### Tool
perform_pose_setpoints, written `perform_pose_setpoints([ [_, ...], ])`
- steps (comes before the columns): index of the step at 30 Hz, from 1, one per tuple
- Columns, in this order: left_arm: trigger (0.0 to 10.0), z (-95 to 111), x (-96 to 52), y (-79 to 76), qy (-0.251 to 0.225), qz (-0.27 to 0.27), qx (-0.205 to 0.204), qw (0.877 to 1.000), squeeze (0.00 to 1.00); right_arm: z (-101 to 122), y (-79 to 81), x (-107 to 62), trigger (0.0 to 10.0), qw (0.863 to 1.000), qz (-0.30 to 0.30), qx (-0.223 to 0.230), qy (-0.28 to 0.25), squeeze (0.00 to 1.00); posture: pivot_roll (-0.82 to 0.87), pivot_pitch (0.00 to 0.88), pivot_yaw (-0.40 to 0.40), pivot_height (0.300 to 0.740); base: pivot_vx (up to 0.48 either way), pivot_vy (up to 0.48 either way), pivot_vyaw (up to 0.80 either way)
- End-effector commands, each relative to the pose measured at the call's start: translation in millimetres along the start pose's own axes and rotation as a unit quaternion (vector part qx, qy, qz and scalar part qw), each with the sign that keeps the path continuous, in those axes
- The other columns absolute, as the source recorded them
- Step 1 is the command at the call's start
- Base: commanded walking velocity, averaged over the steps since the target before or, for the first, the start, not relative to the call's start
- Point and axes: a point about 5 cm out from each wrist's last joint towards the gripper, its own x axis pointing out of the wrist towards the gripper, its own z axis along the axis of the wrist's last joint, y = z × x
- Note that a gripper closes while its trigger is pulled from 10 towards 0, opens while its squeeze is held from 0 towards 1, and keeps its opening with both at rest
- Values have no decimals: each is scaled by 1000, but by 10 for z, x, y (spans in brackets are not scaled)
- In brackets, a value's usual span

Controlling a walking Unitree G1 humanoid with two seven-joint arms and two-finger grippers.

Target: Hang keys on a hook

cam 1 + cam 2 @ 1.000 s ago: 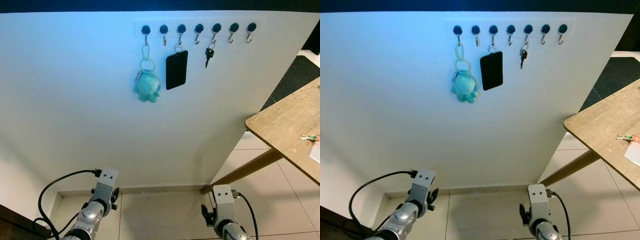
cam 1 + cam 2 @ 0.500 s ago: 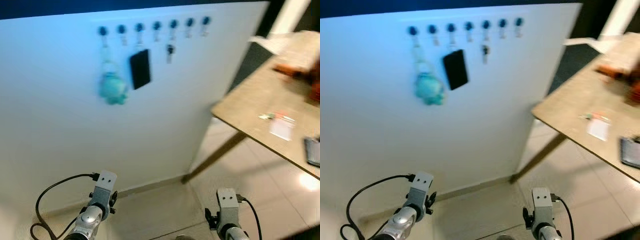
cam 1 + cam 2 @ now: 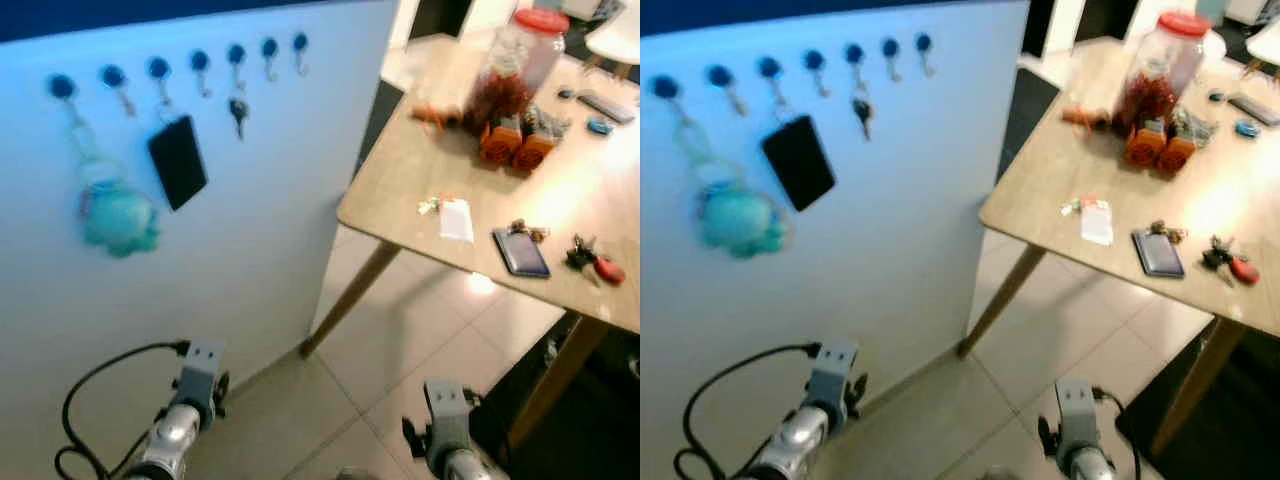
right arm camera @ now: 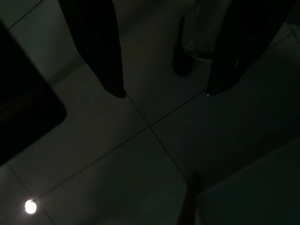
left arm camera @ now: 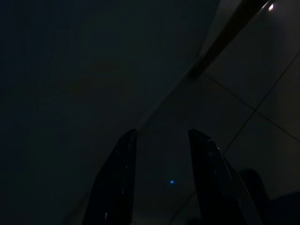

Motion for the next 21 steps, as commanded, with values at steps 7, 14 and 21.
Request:
perform_pose_setpoints([
  [7, 10000, -15, -15, 21, -3, 7, -5, 1000, 0, 1, -19, -5, 10000, 1000, 1, -7, -2, 0, 50, 48, -27, 740, 0, 0, -800],
  [14, 10000, -15, -17, 26, -6, 11, -19, 1000, 0, 16, -29, 1, 10000, 1000, 5, -16, -2, 0, 52, 47, -31, 740, 0, 0, -800],
  [21, 10000, -17, -22, 19, -11, 11, -26, 1000, 0, 16, -6, 7, 10000, 999, 16, -32, 3, 0, 48, 46, -38, 740, 0, 0, -753],
])
